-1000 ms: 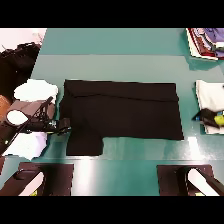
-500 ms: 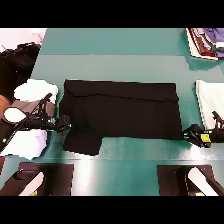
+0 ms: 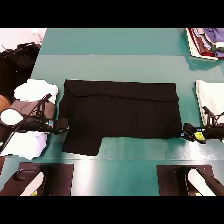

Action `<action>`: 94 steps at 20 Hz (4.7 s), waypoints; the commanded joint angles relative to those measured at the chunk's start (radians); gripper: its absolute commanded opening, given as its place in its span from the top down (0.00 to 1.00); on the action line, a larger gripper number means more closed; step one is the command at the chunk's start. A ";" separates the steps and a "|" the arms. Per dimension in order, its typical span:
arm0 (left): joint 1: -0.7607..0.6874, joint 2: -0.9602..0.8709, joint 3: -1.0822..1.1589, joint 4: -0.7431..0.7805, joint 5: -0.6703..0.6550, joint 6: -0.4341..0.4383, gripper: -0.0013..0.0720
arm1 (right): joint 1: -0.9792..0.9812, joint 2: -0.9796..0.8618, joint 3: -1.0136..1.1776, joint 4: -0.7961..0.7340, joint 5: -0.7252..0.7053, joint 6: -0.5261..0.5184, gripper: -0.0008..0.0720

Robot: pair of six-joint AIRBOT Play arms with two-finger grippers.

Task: Fold the shirts.

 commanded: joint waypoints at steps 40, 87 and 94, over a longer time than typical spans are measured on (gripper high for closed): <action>-0.007 -0.627 0.682 0.024 0.100 0.104 0.95 | 0.016 -0.725 0.759 0.144 0.158 -0.105 0.19; -0.035 -0.745 1.385 0.516 -0.134 -0.026 0.95 | 1.131 -0.980 1.485 0.650 -0.129 -0.251 0.95; 0.105 -0.575 1.385 0.518 -0.138 -0.023 0.95 | 1.125 -1.041 1.445 0.598 -0.098 -0.276 0.34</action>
